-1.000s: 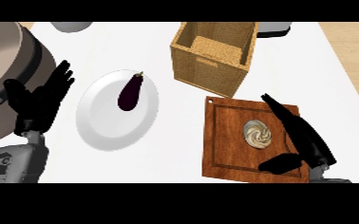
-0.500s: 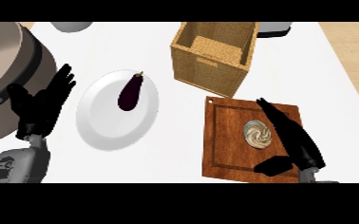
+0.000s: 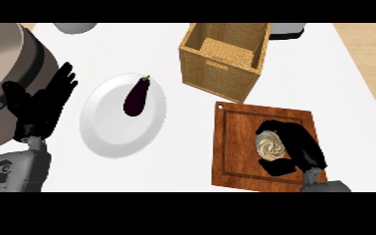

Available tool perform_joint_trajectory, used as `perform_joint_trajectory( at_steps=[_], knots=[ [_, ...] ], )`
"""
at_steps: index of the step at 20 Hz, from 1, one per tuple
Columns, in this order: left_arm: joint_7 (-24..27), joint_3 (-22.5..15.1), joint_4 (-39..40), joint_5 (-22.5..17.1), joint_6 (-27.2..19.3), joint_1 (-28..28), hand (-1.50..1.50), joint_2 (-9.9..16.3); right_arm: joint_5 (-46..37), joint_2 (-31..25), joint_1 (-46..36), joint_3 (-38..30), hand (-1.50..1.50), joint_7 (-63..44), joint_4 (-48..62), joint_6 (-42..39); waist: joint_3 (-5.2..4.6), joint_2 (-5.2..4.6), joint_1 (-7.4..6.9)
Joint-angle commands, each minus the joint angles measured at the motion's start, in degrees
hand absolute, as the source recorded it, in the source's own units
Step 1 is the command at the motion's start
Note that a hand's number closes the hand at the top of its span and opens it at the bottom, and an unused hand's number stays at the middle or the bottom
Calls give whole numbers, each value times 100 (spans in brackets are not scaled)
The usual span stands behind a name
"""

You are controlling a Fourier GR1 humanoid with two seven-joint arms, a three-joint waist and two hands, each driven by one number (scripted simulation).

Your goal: Pick the cupcake from the cutting board and place it in the basket

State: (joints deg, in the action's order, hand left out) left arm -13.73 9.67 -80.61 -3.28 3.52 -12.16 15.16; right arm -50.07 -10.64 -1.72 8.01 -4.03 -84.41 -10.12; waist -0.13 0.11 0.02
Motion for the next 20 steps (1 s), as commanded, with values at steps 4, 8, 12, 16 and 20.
perform_joint_trajectory(
  at_steps=[4, 8, 12, 16, 20],
  knots=[
    [241, -24, 348, 177, -42, -44, 0, -148, -392, 155, 162, 281, 150, 212, 217, 290, 12, -12, 12],
    [60, 135, 117, 49, 161, -12, 0, 67, -505, 283, 167, 397, 150, -50, 32, 127, 12, -8, 7],
    [43, -167, 157, 135, 97, -227, 0, -170, -573, 1038, -531, 2507, 150, -2085, 196, 859, 16, -51, -323],
    [9, -298, 130, 109, 232, -301, 0, -208, -237, 1053, -1001, 3177, 150, -3026, 232, 1124, 20, -83, -641],
    [-49, -360, 116, 131, 179, -416, 0, -288, 606, 1060, -1279, 3660, 150, -3552, -69, 2305, 50, -92, -703]
  ],
)
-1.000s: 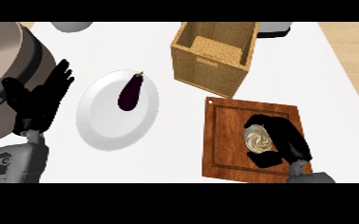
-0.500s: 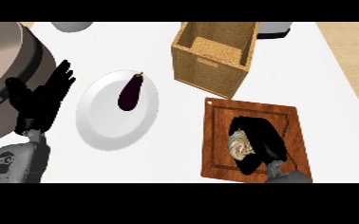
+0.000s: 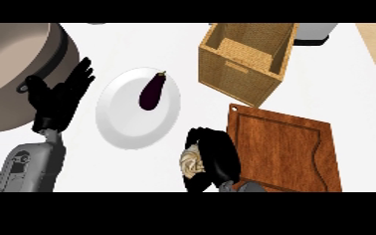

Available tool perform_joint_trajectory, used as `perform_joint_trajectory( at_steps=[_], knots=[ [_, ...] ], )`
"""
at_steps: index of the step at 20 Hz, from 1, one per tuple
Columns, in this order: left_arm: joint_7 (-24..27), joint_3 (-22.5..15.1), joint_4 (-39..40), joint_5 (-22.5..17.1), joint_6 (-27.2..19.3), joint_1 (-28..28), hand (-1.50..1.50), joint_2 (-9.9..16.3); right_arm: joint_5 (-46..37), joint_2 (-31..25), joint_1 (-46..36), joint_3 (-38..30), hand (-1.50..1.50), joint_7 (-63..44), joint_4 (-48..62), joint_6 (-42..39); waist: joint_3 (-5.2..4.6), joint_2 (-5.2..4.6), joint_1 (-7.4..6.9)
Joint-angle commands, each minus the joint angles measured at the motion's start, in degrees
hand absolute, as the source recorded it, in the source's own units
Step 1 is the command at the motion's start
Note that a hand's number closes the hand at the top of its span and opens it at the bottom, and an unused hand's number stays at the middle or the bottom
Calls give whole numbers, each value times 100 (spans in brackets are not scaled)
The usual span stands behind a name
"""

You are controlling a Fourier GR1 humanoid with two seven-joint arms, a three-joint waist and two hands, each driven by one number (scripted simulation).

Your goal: Pick the cupcake from the cutting board and place it in the basket

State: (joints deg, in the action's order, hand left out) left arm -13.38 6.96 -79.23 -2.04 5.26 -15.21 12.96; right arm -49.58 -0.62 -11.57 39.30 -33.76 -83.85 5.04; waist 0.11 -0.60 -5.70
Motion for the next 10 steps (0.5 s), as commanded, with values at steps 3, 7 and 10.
perform_joint_trajectory(
  at_steps=[3, 7, 10],
  knots=[
    [-81, -57, 112, 6, 25, -169, 0, -34, 744, 60, -613, 945, 150, -703, -649, 1755, 23, 9, -118],
    [-29, -94, 116, 43, 21, -106, 0, -60, 314, 61, -1394, 1352, 150, -1381, -687, 2762, -14, 85, -76],
    [-25, -59, 289, 122, -114, -140, 0, -92, 20, 61, -2057, 1423, 150, -2075, -658, 3065, -35, 86, 0]
  ],
)
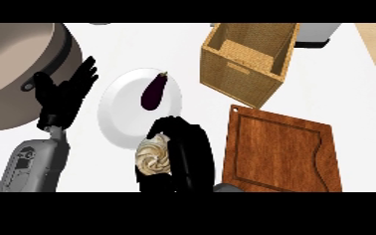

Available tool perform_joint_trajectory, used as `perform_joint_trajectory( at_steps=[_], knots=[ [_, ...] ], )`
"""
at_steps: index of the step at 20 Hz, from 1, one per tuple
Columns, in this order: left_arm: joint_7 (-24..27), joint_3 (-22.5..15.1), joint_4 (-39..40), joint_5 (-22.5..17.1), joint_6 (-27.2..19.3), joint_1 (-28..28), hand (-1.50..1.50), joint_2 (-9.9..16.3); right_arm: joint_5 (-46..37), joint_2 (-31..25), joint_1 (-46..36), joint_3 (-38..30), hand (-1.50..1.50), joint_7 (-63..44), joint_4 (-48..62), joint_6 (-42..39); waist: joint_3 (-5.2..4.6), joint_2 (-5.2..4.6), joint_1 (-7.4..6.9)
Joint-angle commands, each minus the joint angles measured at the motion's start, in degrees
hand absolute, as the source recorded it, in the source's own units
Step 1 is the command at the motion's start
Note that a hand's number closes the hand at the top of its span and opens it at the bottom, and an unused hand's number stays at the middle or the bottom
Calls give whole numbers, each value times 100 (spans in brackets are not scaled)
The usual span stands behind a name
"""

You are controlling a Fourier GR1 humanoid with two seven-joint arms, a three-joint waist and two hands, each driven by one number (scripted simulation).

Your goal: Pick the cupcake from the cutting board and place it in the basket

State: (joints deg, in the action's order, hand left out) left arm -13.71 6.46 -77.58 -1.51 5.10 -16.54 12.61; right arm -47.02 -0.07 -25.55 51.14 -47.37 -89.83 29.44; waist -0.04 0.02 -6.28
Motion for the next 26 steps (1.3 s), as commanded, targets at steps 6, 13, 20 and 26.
perform_joint_trajectory(
  at_steps=[6, 13, 20, 26],
  knots=[
    [-44, 7, 110, 44, -30, -126, 0, 23, -499, 6, -2023, -93, 150, -2181, 239, 509, -30, 62, 107],
    [75, 26, 174, 69, -61, -70, 0, 0, -465, 4, -3615, -684, 150, -3066, 788, 89, -33, 54, 95],
    [164, 25, 176, 70, -72, 20, 0, -44, -429, 4, -4828, -1334, 150, -3320, 2134, 142, -30, -13, 72],
    [95, 128, 164, -16, -15, -115, 0, 59, -515, 4, -5731, -1709, 150, -3515, 3295, -288, -28, -8, 159]
  ],
)
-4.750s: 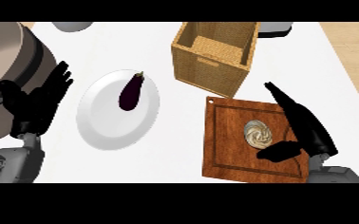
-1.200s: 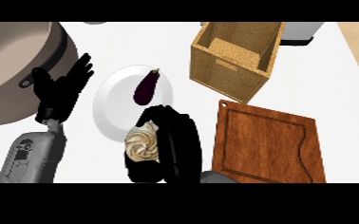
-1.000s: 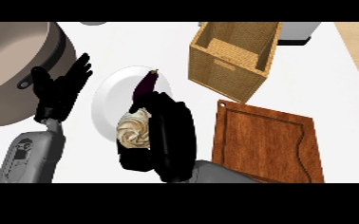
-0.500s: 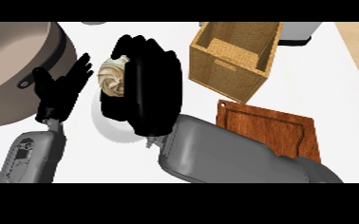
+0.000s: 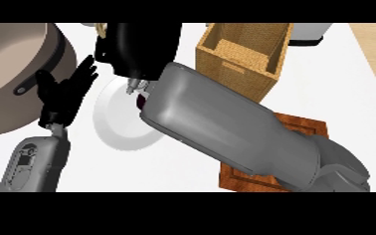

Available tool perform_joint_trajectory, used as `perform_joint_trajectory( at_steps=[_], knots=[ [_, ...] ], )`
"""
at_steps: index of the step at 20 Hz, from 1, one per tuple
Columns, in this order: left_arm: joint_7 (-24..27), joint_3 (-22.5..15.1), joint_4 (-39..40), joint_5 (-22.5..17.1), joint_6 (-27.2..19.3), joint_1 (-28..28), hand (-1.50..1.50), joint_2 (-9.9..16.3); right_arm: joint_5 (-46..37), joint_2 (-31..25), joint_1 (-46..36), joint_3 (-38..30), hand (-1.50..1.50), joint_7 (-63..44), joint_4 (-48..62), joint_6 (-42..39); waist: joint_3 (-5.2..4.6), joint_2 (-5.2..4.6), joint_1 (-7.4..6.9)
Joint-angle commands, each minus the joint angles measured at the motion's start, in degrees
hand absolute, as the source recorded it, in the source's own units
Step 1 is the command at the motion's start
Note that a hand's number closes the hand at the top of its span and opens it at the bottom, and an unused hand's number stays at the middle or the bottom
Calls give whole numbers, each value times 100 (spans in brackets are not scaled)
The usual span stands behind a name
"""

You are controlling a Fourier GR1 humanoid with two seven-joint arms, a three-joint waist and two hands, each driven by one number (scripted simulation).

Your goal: Pick the cupcake from the cutting board and place it in the basket

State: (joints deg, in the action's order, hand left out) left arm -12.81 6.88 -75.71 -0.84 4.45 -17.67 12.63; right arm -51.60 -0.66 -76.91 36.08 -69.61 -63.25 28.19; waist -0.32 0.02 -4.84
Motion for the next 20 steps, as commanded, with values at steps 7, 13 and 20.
perform_joint_trajectory(
  at_steps=[7, 13, 20],
  knots=[
    [119, 203, -65, -47, 6, 282, 0, 157, -154, 63, -479, -555, 150, -956, 1384, 217, 21, -12, 253],
    [-57, 217, -352, -148, 36, 410, 0, 133, -103, 63, -170, -746, 150, -127, 2084, 651, 28, -30, 281],
    [-19, 330, -312, -217, 156, 426, 0, 266, -100, 63, 359, -794, 150, 182, 1968, 1292, 30, -13, 352]
  ],
)
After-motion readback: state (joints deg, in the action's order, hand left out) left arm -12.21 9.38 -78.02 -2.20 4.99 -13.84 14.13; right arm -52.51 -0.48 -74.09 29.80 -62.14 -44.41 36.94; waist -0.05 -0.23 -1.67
